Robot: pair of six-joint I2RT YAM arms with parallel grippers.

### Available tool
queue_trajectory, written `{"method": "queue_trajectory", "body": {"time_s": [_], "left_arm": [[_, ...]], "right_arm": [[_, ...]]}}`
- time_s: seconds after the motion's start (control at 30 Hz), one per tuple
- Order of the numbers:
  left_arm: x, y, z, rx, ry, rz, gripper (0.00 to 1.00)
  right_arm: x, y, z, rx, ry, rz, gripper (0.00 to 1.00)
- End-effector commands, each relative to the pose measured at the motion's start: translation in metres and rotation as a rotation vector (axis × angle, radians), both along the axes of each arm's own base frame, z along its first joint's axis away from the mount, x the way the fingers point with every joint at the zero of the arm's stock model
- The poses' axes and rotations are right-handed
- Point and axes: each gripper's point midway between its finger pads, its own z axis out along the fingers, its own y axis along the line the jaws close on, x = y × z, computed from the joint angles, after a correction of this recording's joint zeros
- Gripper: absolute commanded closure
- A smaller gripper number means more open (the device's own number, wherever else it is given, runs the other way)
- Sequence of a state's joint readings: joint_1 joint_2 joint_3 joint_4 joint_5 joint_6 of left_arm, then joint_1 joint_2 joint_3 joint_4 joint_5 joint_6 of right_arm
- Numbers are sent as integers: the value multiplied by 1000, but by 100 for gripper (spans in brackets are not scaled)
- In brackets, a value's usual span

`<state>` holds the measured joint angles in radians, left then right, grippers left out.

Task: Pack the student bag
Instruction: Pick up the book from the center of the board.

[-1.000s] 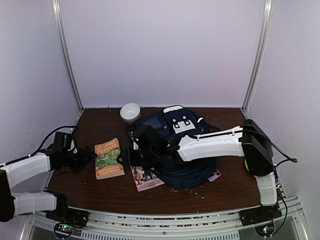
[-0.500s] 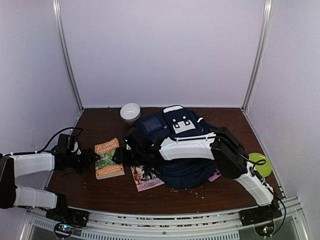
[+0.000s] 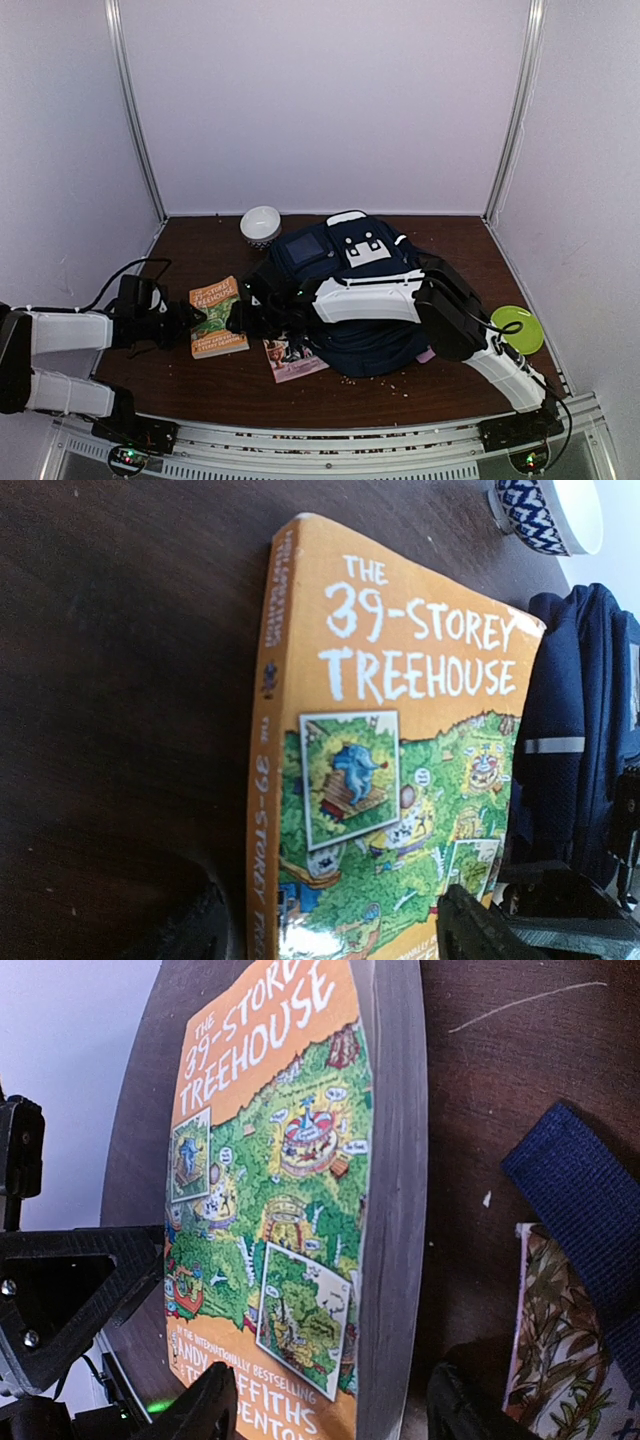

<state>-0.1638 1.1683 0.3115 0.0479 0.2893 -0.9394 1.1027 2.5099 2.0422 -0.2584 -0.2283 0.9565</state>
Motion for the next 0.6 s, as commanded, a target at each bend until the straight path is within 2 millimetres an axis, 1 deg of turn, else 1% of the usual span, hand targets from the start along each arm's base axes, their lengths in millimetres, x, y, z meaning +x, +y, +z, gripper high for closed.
{"method": "queue_trajectory", "body": {"time_s": [0.0,0.1,0.17,0.2,0.3,0.47,0.57], "left_arm": [[-4,-9,-3,-36,6,-15,28],[-3,-13,-2,-43,-3,-25,36],[-3,-15,-1,-46,-8,-34,40],[-11,-16,-10,-43,14,-39,42],[-15,-21,-13,-49,20,-53,49],[-25,-31,-19,-55,30,-78,62],[-29,-33,-19,-62,31,-83,70]], "right_arm": [[-6,2,-19,-11,58,-11,39],[-15,8,-24,5,92,7,44],[-21,17,-18,37,107,26,48],[-24,21,-19,44,117,34,50],[-31,27,-16,68,133,49,55],[-34,34,6,127,118,63,69],[-32,33,22,156,100,56,81]]}}
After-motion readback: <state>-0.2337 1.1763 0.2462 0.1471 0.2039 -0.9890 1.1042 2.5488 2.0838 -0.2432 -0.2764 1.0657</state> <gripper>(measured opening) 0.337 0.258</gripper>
